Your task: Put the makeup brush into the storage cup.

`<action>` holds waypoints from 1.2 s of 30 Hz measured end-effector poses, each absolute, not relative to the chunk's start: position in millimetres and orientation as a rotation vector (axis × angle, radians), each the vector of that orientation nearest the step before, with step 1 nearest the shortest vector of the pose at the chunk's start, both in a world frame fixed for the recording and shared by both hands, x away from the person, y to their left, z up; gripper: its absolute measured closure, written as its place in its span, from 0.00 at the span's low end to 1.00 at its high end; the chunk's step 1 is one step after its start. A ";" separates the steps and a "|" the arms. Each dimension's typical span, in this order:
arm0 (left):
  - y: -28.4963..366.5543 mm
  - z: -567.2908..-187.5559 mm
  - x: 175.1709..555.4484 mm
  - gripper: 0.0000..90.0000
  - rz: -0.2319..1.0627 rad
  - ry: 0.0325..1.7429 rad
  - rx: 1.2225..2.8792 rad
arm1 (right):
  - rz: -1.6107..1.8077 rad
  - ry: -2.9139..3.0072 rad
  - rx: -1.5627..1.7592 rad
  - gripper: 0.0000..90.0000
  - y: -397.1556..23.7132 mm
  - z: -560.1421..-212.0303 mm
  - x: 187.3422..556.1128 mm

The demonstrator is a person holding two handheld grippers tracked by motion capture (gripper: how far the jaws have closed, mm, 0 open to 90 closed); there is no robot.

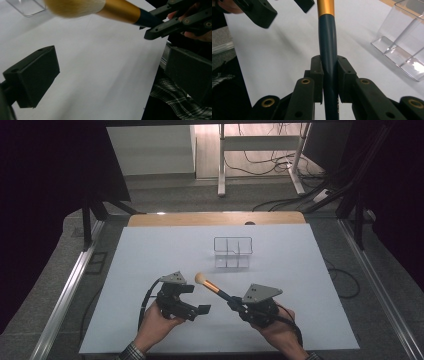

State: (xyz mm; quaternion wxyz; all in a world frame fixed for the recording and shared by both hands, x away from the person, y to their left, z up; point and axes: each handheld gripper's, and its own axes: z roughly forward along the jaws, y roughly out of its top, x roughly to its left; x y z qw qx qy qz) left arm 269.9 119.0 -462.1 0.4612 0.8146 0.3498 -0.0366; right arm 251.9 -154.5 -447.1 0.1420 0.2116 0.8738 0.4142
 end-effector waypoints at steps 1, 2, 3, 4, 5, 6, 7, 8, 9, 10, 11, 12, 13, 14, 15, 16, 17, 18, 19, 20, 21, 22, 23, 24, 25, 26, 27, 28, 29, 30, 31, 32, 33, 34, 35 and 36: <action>118.1 -461.9 270.2 0.00 -0.093 0.858 2.007 | 1.199 2.522 0.608 0.86 -153.7 -447.5 251.4; 115.2 -462.3 271.2 0.00 -0.105 0.851 2.002 | 1.205 2.520 0.603 0.86 -152.5 -448.1 250.5; 115.2 -462.3 271.2 0.00 -0.105 0.851 2.002 | 1.205 2.520 0.603 0.86 -152.5 -448.1 250.5; 113.7 -462.4 272.1 0.00 -0.116 0.846 2.002 | 1.208 2.522 0.597 0.85 -151.8 -448.3 249.9; 112.6 -462.7 272.7 0.01 -0.122 0.842 1.999 | 1.220 2.522 0.586 0.85 -149.3 -448.9 248.2; 111.9 -462.7 274.2 0.03 -0.137 0.824 2.002 | 1.228 2.525 0.579 0.85 -148.5 -449.1 247.7; 110.8 -462.8 274.5 0.04 -0.148 0.824 1.992 | 1.233 2.527 0.576 0.85 -147.7 -449.4 247.2; 110.8 -462.8 274.5 0.05 -0.148 0.824 1.992 | 1.235 2.529 0.569 0.85 -146.9 -449.9 246.7; 110.8 -462.6 275.5 0.09 -0.169 0.811 1.983 | 1.234 2.533 0.568 0.85 -146.0 -450.3 246.2; 110.8 -462.6 275.5 0.12 -0.169 0.811 1.983 | 1.234 2.533 0.568 0.85 -146.0 -450.3 246.2; 111.8 -461.9 276.0 0.16 -0.184 0.808 1.967 | 1.237 2.545 0.560 0.85 -144.3 -452.0 245.8; 111.8 -461.9 276.0 0.20 -0.184 0.808 1.967 | 1.237 2.545 0.560 0.85 -144.3 -452.0 245.8; 113.1 -461.8 276.6 0.25 -0.204 0.812 1.949 | 1.227 2.568 0.556 0.85 -142.7 -453.9 245.8; 114.0 -462.1 277.1 0.29 -0.213 0.817 1.940 | 1.225 2.575 0.554 0.85 -142.3 -454.8 245.9; 115.5 -462.7 277.8 0.29 -0.218 0.824 1.932 | 1.225 2.575 0.554 0.85 -142.3 -454.8 245.9; 117.9 -463.7 278.7 0.36 -0.229 0.839 1.926 | 1.220 2.582 0.552 0.85 -141.8 -455.7 246.1; 119.8 -464.7 279.5 0.52 -0.241 0.845 1.916 | 1.205 2.606 0.552 0.85 -140.8 -457.4 247.0; 122.3 -466.5 281.1 0.52 -0.278 0.850 1.885 | 1.205 2.606 0.552 0.85 -140.8 -457.4 247.0; 126.7 -469.7 283.9 0.65 -0.361 0.843 1.812 | 1.147 2.637 0.543 0.85 -137.8 -461.1 247.2; 127.9 -470.9 285.4 0.71 -0.414 0.825 1.786 | 1.122 2.644 0.537 0.85 -136.6 -462.8 246.9; 127.2 -471.0 285.5 0.76 -0.435 0.826 1.776 | 1.100 2.662 0.540 0.85 -134.5 -465.1 247.0; 125.7 -469.8 284.3 0.77 -0.415 0.819 1.798 | 1.092 2.684 0.542 0.85 -132.8 -467.3 247.5; 125.7 -469.8 284.3 0.77 -0.415 0.819 1.798 | 1.070 2.696 0.537 0.84 -131.2 -468.7 247.5; 123.2 -467.1 281.4 0.77 -0.383 0.821 1.822 | 1.047 2.704 0.524 0.83 -129.8 -469.9 247.0; 122.9 -465.2 280.7 0.77 -0.359 0.825 1.842 | 1.045 2.715 0.523 0.79 -129.2 -470.3 247.0; 123.4 -463.6 280.1 0.77 -0.334 0.825 1.853 | 1.063 2.715 0.529 0.68 -129.5 -470.0 247.2; 123.4 -463.6 280.1 0.77 -0.334 0.825 1.853 | 1.063 2.715 0.529 0.68 -129.5 -470.0 247.2; 124.9 -462.1 279.9 0.77 -0.316 0.829 1.855 | 1.084 2.712 0.538 0.58 -129.7 -468.9 247.2; 127.1 -460.2 279.8 0.77 -0.299 0.834 1.861 | 1.093 2.704 0.542 0.40 -131.0 -466.7 248.8; 127.8 -459.0 279.5 0.77 -0.290 0.835 1.869 | 1.099 2.698 0.549 0.34 -131.8 -466.7 249.7; 127.8 -459.0 279.5 0.77 -0.290 0.835 1.869 | 1.108 2.699 0.572 0.27 -132.6 -467.3 251.3; 128.0 -457.7 278.8 0.77 -0.270 0.834 1.868 | 1.124 2.706 0.622 0.20 -133.2 -468.5 253.9; 128.0 -457.7 278.8 0.77 -0.270 0.834 1.868 | 1.124 2.706 0.622 0.20 -133.2 -468.5 253.9; 127.6 -456.7 278.4 0.77 -0.261 0.833 1.876 | 1.160 2.701 0.686 0.07 -133.3 -470.2 257.2; 126.3 -455.9 277.3 0.77 -0.249 0.833 1.887 | 1.157 2.693 0.696 0.04 -132.6 -470.5 257.4; 125.6 -455.8 277.0 0.77 -0.247 0.832 1.890 | 1.151 2.684 0.693 0.01 -131.6 -470.3 257.0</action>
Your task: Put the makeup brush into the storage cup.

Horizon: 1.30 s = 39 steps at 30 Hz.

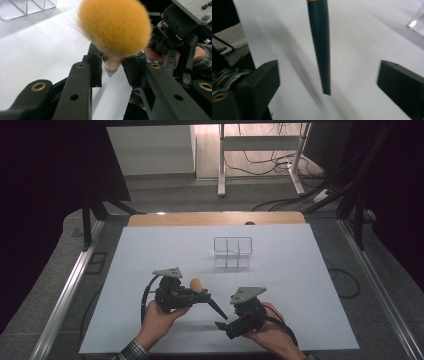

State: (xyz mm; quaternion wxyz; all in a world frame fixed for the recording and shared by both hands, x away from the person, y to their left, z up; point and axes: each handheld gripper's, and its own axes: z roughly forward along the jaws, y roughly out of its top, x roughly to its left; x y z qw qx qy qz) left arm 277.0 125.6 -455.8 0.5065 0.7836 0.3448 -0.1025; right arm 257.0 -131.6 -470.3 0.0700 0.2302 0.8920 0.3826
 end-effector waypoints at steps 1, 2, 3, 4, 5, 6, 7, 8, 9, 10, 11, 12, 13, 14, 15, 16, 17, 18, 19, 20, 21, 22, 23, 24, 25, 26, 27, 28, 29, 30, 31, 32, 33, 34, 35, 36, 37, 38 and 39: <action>125.6 -455.8 277.0 0.77 -0.247 0.832 1.890 | 1.151 2.684 0.693 0.01 -131.6 -470.3 257.0; 124.5 -455.4 276.5 0.77 -0.241 0.831 1.898 | 1.158 2.649 0.687 0.01 -130.2 -469.1 255.9; 123.9 -455.3 276.2 0.77 -0.235 0.829 1.903 | 1.158 2.649 0.687 0.01 -130.2 -469.1 255.9; 123.0 -455.0 275.8 0.77 -0.233 0.826 1.909 | 1.164 2.640 0.697 0.00 -129.3 -468.7 256.2; 122.0 -454.7 275.2 0.77 -0.228 0.826 1.911 | 1.161 2.637 0.703 0.00 -128.7 -468.6 256.4; 120.9 -454.3 274.8 0.77 -0.225 0.823 1.918 | 1.161 2.637 0.703 0.00 -128.7 -468.6 256.4; 119.8 -454.1 274.4 0.77 -0.220 0.820 1.923 | 1.151 2.637 0.711 0.00 -127.9 -468.4 256.6; 117.4 -453.5 273.5 0.77 -0.213 0.817 1.934 | 1.148 2.650 0.708 0.00 -125.8 -467.9 257.2; 117.4 -453.5 273.5 0.77 -0.213 0.817 1.934 | 1.143 2.647 0.707 0.00 -124.8 -467.8 257.2; 116.1 -453.6 273.1 0.77 -0.214 0.814 1.933 | 1.143 2.647 0.707 0.00 -124.8 -467.8 257.2; 114.7 -453.5 272.7 0.77 -0.210 0.811 1.940 | 1.139 2.653 0.708 0.01 -123.4 -467.1 256.9; 113.5 -453.4 272.3 0.77 -0.209 0.810 1.945 | 1.133 2.661 0.711 0.04 -121.5 -466.0 256.2; 112.5 -453.6 272.0 0.77 -0.210 0.808 1.944 | 1.127 2.659 0.711 0.06 -120.4 -465.0 255.5; 110.0 -453.3 271.3 0.77 -0.206 0.804 1.955 | 1.127 2.654 0.697 0.14 -118.7 -462.9 254.2; 109.1 -453.4 271.2 0.77 -0.208 0.802 1.957 | 1.118 2.654 0.692 0.16 -117.8 -462.1 254.1; 108.1 -453.6 271.0 0.77 -0.213 0.801 1.956 | 1.120 2.648 0.683 0.20 -117.1 -461.6 254.1; 108.1 -453.6 271.0 0.77 -0.213 0.801 1.956 | 1.123 2.648 0.678 0.28 -116.6 -461.3 253.8; 107.0 -453.9 271.0 0.77 -0.209 0.800 1.962 | 1.123 2.648 0.678 0.28 -116.6 -461.3 253.8; 106.1 -454.3 270.8 0.77 -0.208 0.800 1.963 | 1.117 2.658 0.666 0.33 -116.1 -461.3 254.0; 105.1 -455.0 271.0 0.77 -0.214 0.798 1.967 | 1.127 2.658 0.662 0.46 -115.3 -461.3 253.5; 104.5 -455.2 271.0 0.77 -0.213 0.797 1.974 | 1.128 2.662 0.660 0.51 -115.0 -461.2 253.4; 104.5 -455.2 271.0 0.77 -0.213 0.797 1.974 | 1.128 2.662 0.660 0.51 -115.0 -461.2 253.4; 103.5 -455.7 270.9 0.77 -0.213 0.797 1.976 | 1.117 2.657 0.646 0.60 -113.8 -461.0 252.7; 103.1 -456.0 271.0 0.77 -0.216 0.795 1.976 | 1.121 2.659 0.639 0.67 -113.5 -460.9 252.3; 101.4 -456.6 271.0 0.77 -0.223 0.793 1.978 | 1.118 2.659 0.623 0.76 -113.0 -460.4 251.0; 100.7 -456.9 270.9 0.77 -0.225 0.791 1.977 | 1.110 2.656 0.612 0.80 -112.5 -460.3 250.4; 100.7 -456.9 270.9 0.77 -0.225 0.791 1.977 | 1.103 2.653 0.606 0.81 -112.3 -460.3 249.6; 99.7 -457.4 271.0 0.77 -0.225 0.786 1.986 | 1.101 2.655 0.614 0.81 -113.0 -460.7 249.9; 99.7 -457.4 271.0 0.77 -0.225 0.786 1.986 | 1.101 2.655 0.614 0.81 -113.0 -460.7 249.9; 99.7 -457.8 271.6 0.76 -0.221 0.783 1.986 | 1.113 2.666 0.631 0.82 -115.1 -460.6 251.8; 99.7 -457.8 271.6 0.76 -0.221 0.783 1.986 | 1.113 2.666 0.631 0.82 -115.1 -460.6 251.8; 99.8 -457.8 272.1 0.76 -0.221 0.780 1.988 | 1.113 2.672 0.638 0.82 -115.2 -460.3 252.2; 100.1 -457.1 272.0 0.74 -0.204 0.776 1.995 | 1.109 2.675 0.638 0.82 -115.4 -460.1 252.3; 100.7 -455.1 271.5 0.62 -0.174 0.774 2.008 | 1.097 2.686 0.643 0.82 -116.4 -461.0 253.2; 100.7 -455.1 271.5 0.60 -0.174 0.774 2.008 | 1.097 2.686 0.643 0.82 -116.4 -461.0 253.2; 102.3 -453.1 271.0 0.57 -0.144 0.770 2.022 | 1.090 2.691 0.655 0.82 -117.3 -462.0 254.2; 102.3 -453.1 271.0 0.53 -0.144 0.770 2.022 | 1.090 2.691 0.655 0.82 -117.3 -462.0 254.2; 103.0 -452.6 270.8 0.53 -0.128 0.769 2.030 | 1.082 2.689 0.657 0.82 -117.8 -462.4 254.8; 104.1 -452.3 270.5 0.49 -0.108 0.769 2.038 | 1.084 2.688 0.659 0.82 -118.8 -462.5 255.6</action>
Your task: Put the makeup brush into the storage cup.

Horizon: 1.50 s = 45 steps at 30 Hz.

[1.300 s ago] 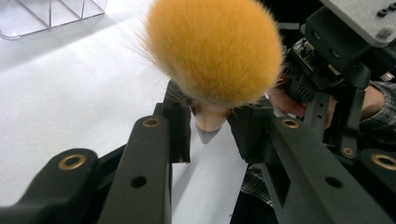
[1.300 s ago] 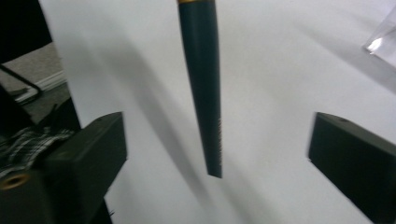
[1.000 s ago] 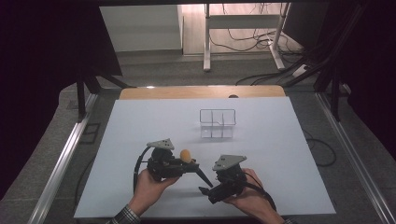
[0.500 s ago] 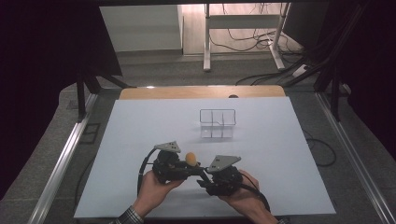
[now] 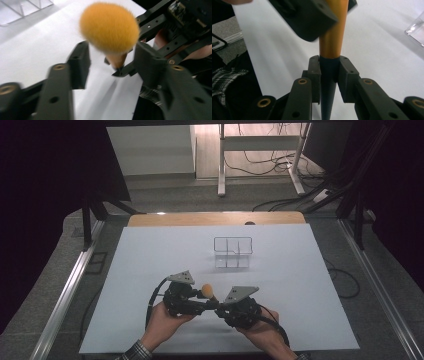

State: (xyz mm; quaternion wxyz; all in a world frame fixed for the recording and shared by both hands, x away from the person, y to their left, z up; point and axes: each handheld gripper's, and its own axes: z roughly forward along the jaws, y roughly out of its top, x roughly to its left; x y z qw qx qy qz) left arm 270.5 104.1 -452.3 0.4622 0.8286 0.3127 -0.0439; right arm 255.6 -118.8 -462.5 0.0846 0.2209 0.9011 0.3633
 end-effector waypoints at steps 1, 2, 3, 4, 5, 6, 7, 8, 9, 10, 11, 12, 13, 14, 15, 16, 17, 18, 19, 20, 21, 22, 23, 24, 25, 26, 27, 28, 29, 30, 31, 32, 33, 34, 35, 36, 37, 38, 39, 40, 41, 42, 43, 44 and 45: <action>105.8 -452.6 270.5 0.42 -0.084 0.770 2.046 | 1.095 2.682 0.677 0.82 -120.8 -461.9 257.0; 106.8 -452.9 270.6 0.39 -0.078 0.770 2.049 | 1.100 2.678 0.684 0.82 -122.0 -461.3 257.6; 107.7 -453.2 270.6 0.37 -0.074 0.772 2.056 | 1.105 2.672 0.691 0.82 -123.1 -460.7 258.2; 107.7 -453.2 270.6 0.35 -0.074 0.772 2.056 | 1.105 2.672 0.691 0.82 -123.1 -460.7 258.2; 108.3 -453.8 270.5 0.35 -0.064 0.769 2.063 | 1.112 2.669 0.694 0.82 -124.2 -460.3 259.0; 108.8 -454.1 270.1 0.31 -0.053 0.772 2.070 | 1.114 2.665 0.698 0.82 -125.6 -459.8 259.7; 109.3 -454.3 269.8 0.27 -0.044 0.773 2.077 | 1.116 2.659 0.704 0.82 -127.0 -459.6 260.8; 109.9 -454.7 269.4 0.25 -0.033 0.772 2.086 | 1.117 2.657 0.711 0.82 -127.6 -459.5 261.1; 110.5 -455.1 269.0 0.23 -0.025 0.773 2.091 | 1.120 2.654 0.712 0.82 -128.2 -459.5 261.7; 110.9 -455.6 268.8 0.23 -0.017 0.776 2.099 | 1.120 2.654 0.712 0.82 -128.2 -459.5 261.7; 112.1 -456.5 268.1 0.19 0.007 0.776 2.114 | 1.125 2.653 0.715 0.82 -129.2 -459.5 262.6; 112.8 -457.1 268.0 0.18 0.012 0.776 2.124 | 1.128 2.651 0.720 0.82 -129.4 -459.4 262.6; 112.9 -457.5 267.7 0.15 0.016 0.780 2.127 | 1.124 2.651 0.722 0.82 -130.0 -459.3 263.0; 113.4 -458.0 267.2 0.13 0.028 0.781 2.132 | 1.124 2.651 0.725 0.82 -130.2 -459.3 263.1; 113.4 -458.0 267.2 0.13 0.028 0.781 2.132 | 1.124 2.651 0.725 0.82 -130.2 -459.3 263.1; 114.4 -458.5 266.7 0.13 0.034 0.782 2.137 | 1.125 2.653 0.728 0.82 -130.5 -459.1 263.2; 114.8 -459.1 266.3 0.12 0.035 0.789 2.135 | 1.125 2.652 0.727 0.82 -130.9 -458.8 263.4; 116.2 -459.6 266.6 0.11 0.042 0.786 2.146 | 1.126 2.652 0.729 0.82 -131.4 -458.4 263.7; 117.7 -460.8 266.2 0.11 0.047 0.791 2.151 | 1.128 2.650 0.730 0.82 -132.2 -457.7 264.1; 117.9 -461.5 265.5 0.12 0.048 0.802 2.152 | 1.131 2.649 0.728 0.82 -132.9 -457.4 264.3; 118.4 -462.1 265.0 0.13 0.066 0.807 2.163 | 1.133 2.649 0.726 0.82 -133.5 -457.0 264.4; 118.4 -462.1 265.0 0.14 0.066 0.807 2.163 | 1.133 2.649 0.726 0.82 -133.5 -457.0 264.4; 119.5 -462.8 264.9 0.14 0.086 0.803 2.184 | 1.134 2.647 0.724 0.82 -134.0 -456.8 264.3; 119.7 -463.8 264.3 0.14 0.086 0.808 2.179 | 1.131 2.645 0.723 0.82 -134.7 -456.4 264.4; 120.9 -464.3 264.4 0.14 0.086 0.804 2.187 | 1.130 2.644 0.722 0.82 -135.2 -456.2 264.5; 120.8 -465.0 263.9 0.13 0.087 0.813 2.183 | 1.133 2.644 0.718 0.82 -135.7 -456.1 264.7; 121.6 -465.2 263.9 0.12 0.093 0.808 2.193 | 1.133 2.644 0.716 0.82 -136.2 -455.8 264.7; 121.9 -465.4 263.7 0.12 0.094 0.810 2.193 | 1.132 2.643 0.714 0.82 -136.5 -455.5 264.7; 122.7 -466.1 263.3 0.11 0.087 0.820 2.187 | 1.135 2.645 0.705 0.82 -137.4 -455.0 264.9; 122.7 -466.1 263.3 0.11 0.087 0.820 2.187 | 1.132 2.644 0.699 0.82 -137.7 -454.9 264.9; 123.5 -466.3 263.2 0.11 0.084 0.818 2.193 | 1.132 2.644 0.699 0.82 -137.7 -454.9 264.9; 123.8 -466.6 262.4 0.11 0.080 0.817 2.193 | 1.128 2.643 0.695 0.82 -138.0 -454.7 264.9; 124.2 -466.7 261.8 0.11 0.081 0.817 2.195 | 1.130 2.643 0.696 0.82 -138.5 -454.6 265.0; 124.4 -466.8 261.4 0.11 0.081 0.818 2.196 | 1.127 2.642 0.699 0.82 -138.9 -454.5 265.0; 125.5 -467.2 260.2 0.12 0.086 0.816 2.200 | 1.124 2.640 0.702 0.82 -139.7 -454.3 265.2; 125.5 -467.2 260.2 0.12 0.086 0.816 2.200 | 1.124 2.640 0.704 0.82 -140.0 -454.2 265.3; 125.9 -467.5 259.6 0.12 0.088 0.820 2.203 | 1.124 2.640 0.704 0.82 -140.0 -454.2 265.3; 126.9 -467.8 259.1 0.12 0.090 0.821 2.207 | 1.124 2.639 0.704 0.82 -140.5 -453.9 265.5; 127.4 -468.0 258.9 0.12 0.091 0.824 2.207 | 1.123 2.635 0.704 0.82 -141.6 -453.5 266.2; 128.2 -468.1 258.4 0.12 0.087 0.830 2.205 | 1.123 2.635 0.704 0.82 -141.6 -453.5 266.2; 129.4 -468.1 258.0 0.12 0.081 0.836 2.206 | 1.122 2.632 0.706 0.82 -142.8 -453.2 266.7; 130.3 -468.3 257.6 0.12 0.077 0.840 2.204 | 1.122 2.632 0.706 0.82 -142.8 -453.2 266.7; 131.1 -468.5 257.3 0.11 0.076 0.846 2.203 | 1.119 2.624 0.702 0.82 -143.9 -452.8 266.8; 132.8 -468.8 256.8 0.11 0.080 0.851 2.207 | 1.122 2.622 0.703 0.82 -144.3 -452.7 267.0; 133.9 -469.3 256.4 0.11 0.079 0.855 2.205 | 1.125 2.620 0.704 0.82 -144.9 -452.5 267.4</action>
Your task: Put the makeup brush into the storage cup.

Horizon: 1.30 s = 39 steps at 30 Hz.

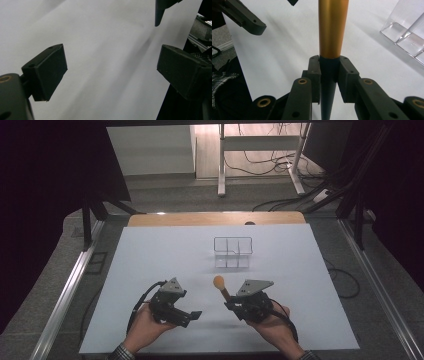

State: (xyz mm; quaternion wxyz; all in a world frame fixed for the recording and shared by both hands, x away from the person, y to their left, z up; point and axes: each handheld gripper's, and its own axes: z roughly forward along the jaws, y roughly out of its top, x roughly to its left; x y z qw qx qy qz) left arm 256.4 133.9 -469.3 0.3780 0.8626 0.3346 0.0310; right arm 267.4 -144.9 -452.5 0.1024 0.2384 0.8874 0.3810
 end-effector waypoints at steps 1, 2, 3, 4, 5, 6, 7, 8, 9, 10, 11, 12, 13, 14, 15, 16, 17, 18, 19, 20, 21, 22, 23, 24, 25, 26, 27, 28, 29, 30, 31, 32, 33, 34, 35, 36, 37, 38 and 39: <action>135.2 -469.6 256.0 0.11 0.077 0.858 2.205 | 1.124 2.618 0.705 0.82 -145.5 -452.3 267.6; 136.3 -469.9 255.3 0.11 0.079 0.863 2.205 | 1.124 2.616 0.706 0.82 -145.9 -452.2 267.7; 136.3 -469.9 255.3 0.11 0.079 0.863 2.205 | 1.124 2.616 0.706 0.82 -145.9 -452.2 267.7; 137.7 -470.2 254.1 0.11 0.090 0.866 2.210 | 1.123 2.616 0.706 0.82 -146.4 -452.1 267.9; 138.9 -470.3 252.9 0.11 0.096 0.868 2.211 | 1.120 2.615 0.707 0.82 -146.8 -452.1 268.0; 140.4 -470.5 252.1 0.11 0.099 0.872 2.209 | 1.119 2.613 0.708 0.82 -147.3 -452.1 268.2; 141.6 -470.7 251.6 0.11 0.100 0.877 2.208 | 1.121 2.612 0.710 0.82 -147.7 -452.0 268.4; 143.3 -471.1 251.1 0.11 0.098 0.884 2.205 | 1.120 2.611 0.711 0.82 -148.0 -451.9 268.5; 145.9 -471.7 250.6 0.11 0.096 0.890 2.207 | 1.123 2.603 0.711 0.82 -149.0 -451.2 268.8; 147.1 -472.3 250.2 0.11 0.097 0.897 2.202 | 1.123 2.603 0.711 0.82 -149.0 -451.2 268.8; 149.3 -472.8 250.0 0.11 0.097 0.902 2.202 | 1.126 2.601 0.710 0.82 -149.4 -451.0 268.9; 153.2 -473.5 249.2 0.11 0.096 0.914 2.198 | 1.131 2.597 0.711 0.82 -150.7 -450.3 269.6; 153.2 -473.5 249.2 0.11 0.096 0.914 2.198 | 1.131 2.597 0.711 0.82 -150.7 -450.3 269.6; 155.3 -474.0 248.6 0.11 0.098 0.920 2.193 | 1.130 2.594 0.714 0.82 -151.3 -450.1 269.9; 156.7 -474.4 248.2 0.11 0.099 0.925 2.188 | 1.130 2.594 0.718 0.82 -152.3 -450.0 270.5; 158.4 -474.8 248.0 0.11 0.102 0.926 2.192 | 1.129 2.592 0.721 0.82 -153.1 -450.0 271.1; 160.0 -475.4 247.9 0.10 0.103 0.927 2.197 | 1.128 2.590 0.728 0.82 -154.8 -449.9 272.2; 161.3 -476.1 248.0 0.10 0.106 0.929 2.201 | 1.128 2.590 0.728 0.82 -154.8 -449.9 272.2; 163.3 -477.4 248.0 0.10 0.102 0.938 2.199 | 1.128 2.589 0.729 0.82 -155.5 -449.8 272.7; 164.6 -478.1 248.0 0.10 0.099 0.943 2.193 | 1.131 2.585 0.733 0.82 -156.4 -449.6 273.2; 166.8 -478.6 248.1 0.10 0.096 0.948 2.189 | 1.131 2.584 0.734 0.82 -157.0 -449.3 273.6; 168.5 -478.8 247.9 0.10 0.096 0.951 2.186 | 1.130 2.582 0.736 0.82 -157.9 -448.9 273.9; 170.0 -478.8 247.6 0.10 0.097 0.953 2.182 | 1.133 2.577 0.744 0.82 -159.3 -448.5 274.6; 171.0 -479.0 247.3 0.10 0.099 0.954 2.177 | 1.133 2.577 0.744 0.82 -159.3 -448.5 274.6; 173.7 -479.2 246.5 0.10 0.105 0.960 2.170 | 1.134 2.576 0.747 0.82 -160.6 -448.3 275.5; 173.7 -479.2 246.5 0.10 0.105 0.960 2.170 | 1.134 2.576 0.747 0.82 -160.6 -448.3 275.5; 175.3 -479.3 245.9 0.10 0.106 0.963 2.166 | 1.134 2.571 0.752 0.82 -161.7 -448.3 276.3; 176.5 -479.3 245.7 0.10 0.105 0.964 2.164 | 1.134 2.571 0.752 0.82 -161.7 -448.3 276.3; 177.8 -479.7 245.3 0.10 0.104 0.967 2.161 | 1.133 2.571 0.754 0.82 -162.3 -448.0 276.6; 179.1 -480.0 245.1 0.10 0.105 0.970 2.159 | 1.133 2.569 0.754 0.82 -162.9 -447.8 277.0; 181.7 -480.7 244.5 0.10 0.105 0.977 2.158 | 1.136 2.566 0.761 0.82 -164.1 -447.3 277.6; 181.7 -480.7 244.5 0.10 0.105 0.977 2.158 | 1.136 2.566 0.761 0.82 -164.1 -447.3 277.6; 183.2 -480.9 244.1 0.10 0.104 0.981 2.155 | 1.137 2.564 0.762 0.82 -165.1 -446.9 278.2; 185.5 -481.0 243.6 0.10 0.105 0.987 2.150 | 1.138 2.563 0.765 0.82 -165.6 -446.8 278.4; 185.5 -481.0 243.6 0.10 0.105 0.987 2.150 | 1.138 2.561 0.769 0.82 -165.9 -446.7 278.6; 188.2 -480.9 242.9 0.10 0.110 0.994 2.141 | 1.141 2.559 0.773 0.82 -166.2 -446.7 278.9; 188.2 -480.9 242.9 0.10 0.110 0.994 2.141 | 1.141 2.559 0.773 0.82 -166.2 -446.7 278.9; 189.9 -481.0 242.3 0.10 0.113 0.996 2.137 | 1.138 2.559 0.769 0.82 -166.7 -446.7 279.2; 191.3 -481.2 241.8 0.10 0.115 0.998 2.135 | 1.137 2.559 0.767 0.82 -167.4 -446.5 279.7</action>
